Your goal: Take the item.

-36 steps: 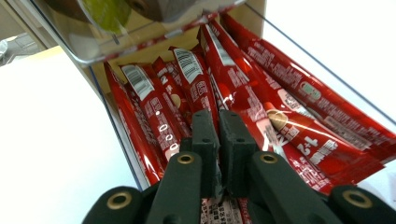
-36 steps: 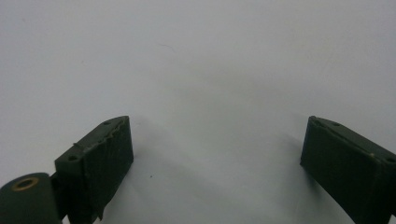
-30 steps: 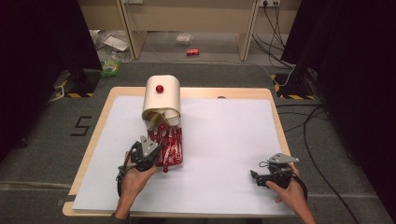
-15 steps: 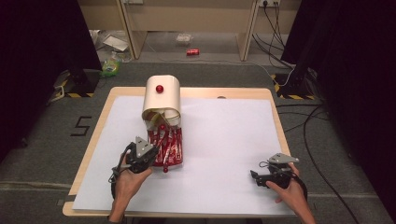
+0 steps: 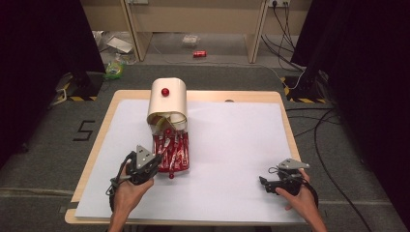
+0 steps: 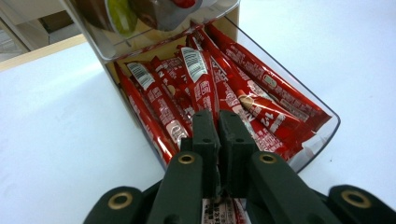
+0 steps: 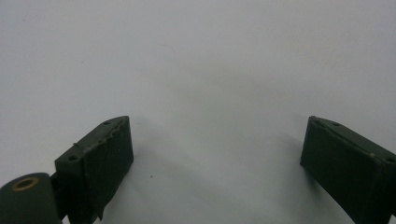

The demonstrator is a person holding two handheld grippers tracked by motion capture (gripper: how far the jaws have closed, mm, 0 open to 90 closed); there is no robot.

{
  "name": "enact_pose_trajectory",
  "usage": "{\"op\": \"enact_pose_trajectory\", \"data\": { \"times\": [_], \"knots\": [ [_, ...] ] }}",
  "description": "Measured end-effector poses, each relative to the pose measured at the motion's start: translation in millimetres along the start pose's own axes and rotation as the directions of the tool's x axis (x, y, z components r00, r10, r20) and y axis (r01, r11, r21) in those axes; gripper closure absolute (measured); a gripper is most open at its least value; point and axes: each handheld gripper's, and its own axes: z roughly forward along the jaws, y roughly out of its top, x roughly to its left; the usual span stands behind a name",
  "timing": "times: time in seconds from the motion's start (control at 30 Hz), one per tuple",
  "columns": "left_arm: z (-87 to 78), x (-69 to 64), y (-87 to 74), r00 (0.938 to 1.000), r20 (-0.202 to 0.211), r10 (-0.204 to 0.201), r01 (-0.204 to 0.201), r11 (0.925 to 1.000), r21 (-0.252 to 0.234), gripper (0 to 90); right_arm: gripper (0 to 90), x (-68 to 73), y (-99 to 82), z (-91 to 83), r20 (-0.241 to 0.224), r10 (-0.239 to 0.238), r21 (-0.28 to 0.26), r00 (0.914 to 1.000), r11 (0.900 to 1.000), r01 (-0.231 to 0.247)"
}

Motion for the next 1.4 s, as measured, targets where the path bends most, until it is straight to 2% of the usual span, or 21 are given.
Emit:
{"op": "enact_pose_trajectory", "data": {
  "times": [0.43, 0.53, 0.97, 1.13, 1.4],
  "knots": [
    [-24.0, 8.4, -4.4, 0.9998, 0.005, -0.017, 0.018, 0.9998, -0.012, 85.6, 9.6, 0.0, 0.0, 0.0, 0.0, 0.0, 0.0, 1.0, 1.0, 0.0],
    [-28.6, 10.7, -5.0, 0.9998, -0.001, -0.019, 0.019, 0.9998, -0.01, 85.6, 9.6, 0.0, 0.0, 0.0, 0.0, 0.0, 0.0, 1.0, 1.0, 0.0],
    [-44.1, 33.6, -14.4, 0.9963, -0.05, -0.07, 0.069, 0.9973, -0.024, 85.6, 9.6, 0.1, 0.0, 0.0, 0.0, 0.0, 0.0, 1.0, 1.0, 0.0],
    [-44.9, 45.9, -19.3, 0.9922, -0.079, -0.096, 0.095, 0.9952, -0.025, 85.6, 9.6, 0.0, 0.0, 0.0, 0.0, 0.0, 0.0, 1.0, 1.0, 0.0],
    [-37.5, 58.9, -29.5, 0.9875, -0.096, -0.125, 0.125, 0.9921, -0.004, 85.6, 9.6, 0.0, 0.0, 0.0, 0.0, 0.0, 0.0, 1.0, 1.0, 0.0]
  ]
}}
